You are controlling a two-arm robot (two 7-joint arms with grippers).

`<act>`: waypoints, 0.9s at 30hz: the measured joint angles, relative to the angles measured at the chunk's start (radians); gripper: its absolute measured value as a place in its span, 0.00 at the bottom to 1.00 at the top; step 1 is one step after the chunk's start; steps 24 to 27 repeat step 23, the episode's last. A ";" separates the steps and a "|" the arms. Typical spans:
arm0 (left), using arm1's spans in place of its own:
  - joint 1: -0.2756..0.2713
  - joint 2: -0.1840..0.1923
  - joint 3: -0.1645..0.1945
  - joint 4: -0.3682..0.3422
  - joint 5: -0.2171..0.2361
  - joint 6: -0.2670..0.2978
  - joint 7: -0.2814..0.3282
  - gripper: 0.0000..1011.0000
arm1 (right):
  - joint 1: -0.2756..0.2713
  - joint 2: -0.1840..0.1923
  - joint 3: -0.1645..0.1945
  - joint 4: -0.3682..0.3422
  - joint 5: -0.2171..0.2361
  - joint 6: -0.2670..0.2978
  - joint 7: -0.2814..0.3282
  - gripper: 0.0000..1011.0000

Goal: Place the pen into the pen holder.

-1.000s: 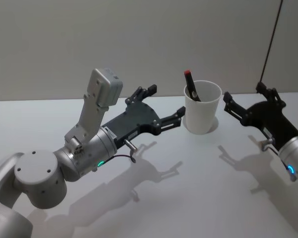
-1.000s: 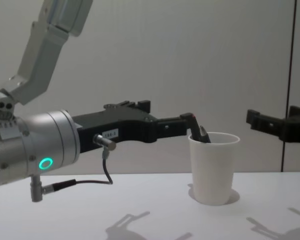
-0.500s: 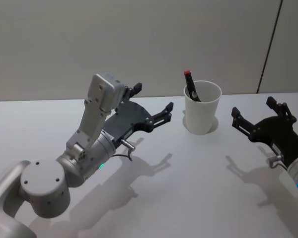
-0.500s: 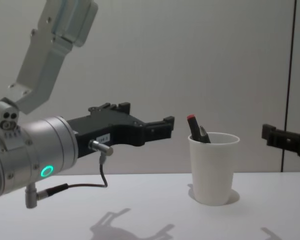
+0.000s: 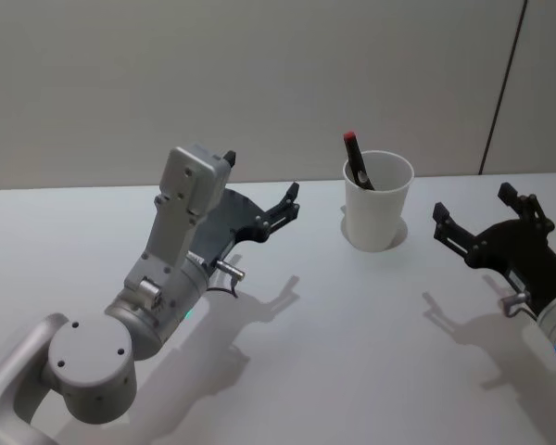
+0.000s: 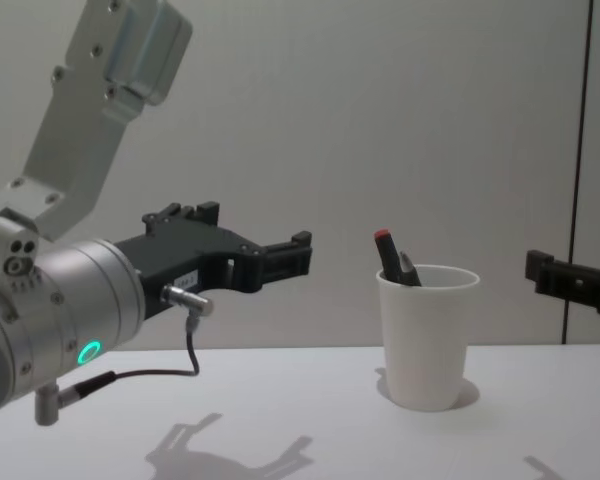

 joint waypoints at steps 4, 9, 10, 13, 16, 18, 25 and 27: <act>0.004 -0.001 0.001 -0.003 0.009 0.000 0.020 0.99 | 0.000 0.000 0.000 0.000 0.000 0.000 0.000 0.99; 0.005 -0.001 0.001 -0.004 0.011 0.000 0.025 0.99 | 0.000 0.000 0.000 0.000 0.000 0.000 0.000 0.99; 0.005 -0.001 0.001 -0.004 0.011 0.000 0.026 0.99 | 0.000 0.000 0.000 0.000 0.000 0.000 0.000 0.99; 0.005 -0.001 0.001 -0.004 0.011 0.000 0.026 0.99 | 0.000 0.000 0.000 0.000 0.000 0.000 0.000 0.99; 0.005 -0.001 0.001 -0.004 0.011 0.000 0.026 0.99 | 0.000 0.000 0.000 0.000 0.000 -0.001 0.000 0.99; 0.005 -0.001 0.001 -0.004 0.011 0.000 0.026 0.99 | 0.000 0.000 0.000 0.000 0.000 -0.001 0.000 0.99; 0.004 -0.001 0.001 -0.004 0.011 -0.001 0.026 0.99 | 0.000 0.000 0.000 0.000 0.000 -0.001 0.000 0.99; 0.004 -0.001 0.001 -0.004 0.011 -0.001 0.026 0.99 | 0.000 0.000 0.000 0.000 0.000 -0.001 0.000 0.99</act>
